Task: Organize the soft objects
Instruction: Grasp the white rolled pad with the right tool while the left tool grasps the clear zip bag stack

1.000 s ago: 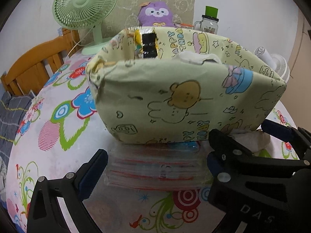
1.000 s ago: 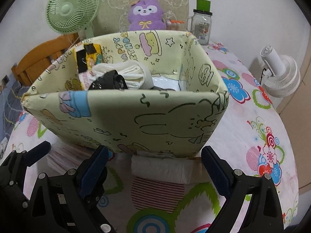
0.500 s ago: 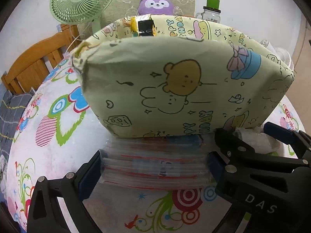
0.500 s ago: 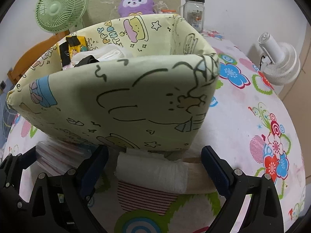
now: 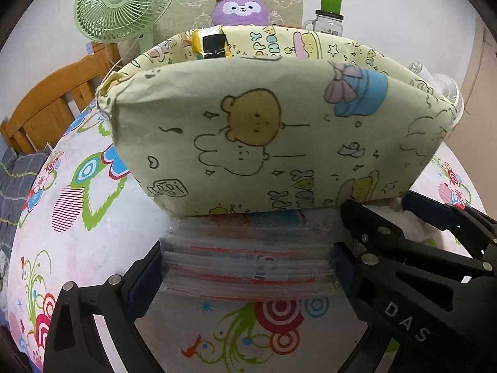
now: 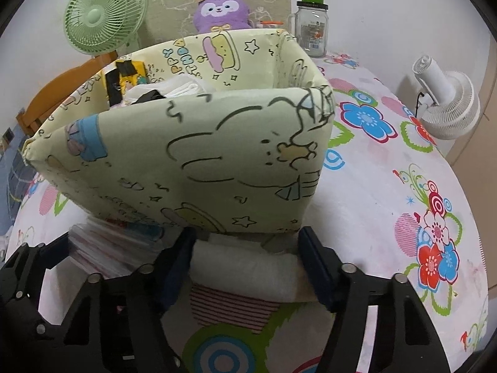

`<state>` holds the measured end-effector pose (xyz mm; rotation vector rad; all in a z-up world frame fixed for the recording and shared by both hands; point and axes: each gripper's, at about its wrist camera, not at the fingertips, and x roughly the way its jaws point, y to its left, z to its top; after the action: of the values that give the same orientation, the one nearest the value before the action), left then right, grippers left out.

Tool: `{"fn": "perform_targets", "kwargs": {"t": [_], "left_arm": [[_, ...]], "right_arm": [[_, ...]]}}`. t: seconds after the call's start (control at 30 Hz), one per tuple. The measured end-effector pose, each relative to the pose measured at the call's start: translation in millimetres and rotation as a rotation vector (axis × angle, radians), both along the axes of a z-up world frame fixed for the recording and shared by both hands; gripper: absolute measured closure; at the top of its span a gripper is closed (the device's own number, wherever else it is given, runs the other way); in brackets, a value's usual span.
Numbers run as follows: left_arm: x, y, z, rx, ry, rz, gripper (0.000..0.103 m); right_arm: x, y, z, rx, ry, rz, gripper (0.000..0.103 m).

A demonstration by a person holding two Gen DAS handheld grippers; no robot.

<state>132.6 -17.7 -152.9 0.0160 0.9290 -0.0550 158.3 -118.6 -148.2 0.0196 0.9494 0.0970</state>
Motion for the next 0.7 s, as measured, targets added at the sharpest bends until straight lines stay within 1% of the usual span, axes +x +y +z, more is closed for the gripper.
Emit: {"fn": "perform_targets", "kwargs": {"t": [0.13, 0.43, 0.47, 0.5, 0.53, 0.63, 0.7], "left_arm": [[-2.7, -2.0, 0.1, -0.003, 0.0, -0.004, 0.003], [-13.3, -5.0, 2.8, -0.013, -0.003, -0.009, 0.004], [-14.5, -5.4, 3.3, -0.016, -0.005, -0.009, 0.004], [-15.0, -4.9, 4.3, -0.022, -0.007, -0.009, 0.004], [-15.7, -5.0, 5.3, -0.025, -0.007, -0.009, 0.004], [-19.0, -9.4, 4.8, -0.011, -0.009, -0.005, 0.004], [-20.9, -10.1, 3.8, -0.019, -0.003, -0.006, 0.004]], "right_arm": [[-2.7, 0.3, 0.5, 0.005, 0.0, 0.003, 0.043], [-14.1, 4.4, 3.5, 0.012, 0.001, 0.014, 0.049], [-14.6, 4.4, 4.3, 0.015, 0.001, 0.016, 0.053], [-15.4, 4.4, 5.1, 0.027, 0.002, 0.021, 0.059], [-15.9, 4.8, 5.6, 0.038, 0.007, 0.023, 0.059], [-16.7, 6.9, 4.8, 0.027, 0.01, 0.025, 0.059], [-17.8, 6.7, 3.9, 0.031, 0.016, 0.025, 0.059]]}}
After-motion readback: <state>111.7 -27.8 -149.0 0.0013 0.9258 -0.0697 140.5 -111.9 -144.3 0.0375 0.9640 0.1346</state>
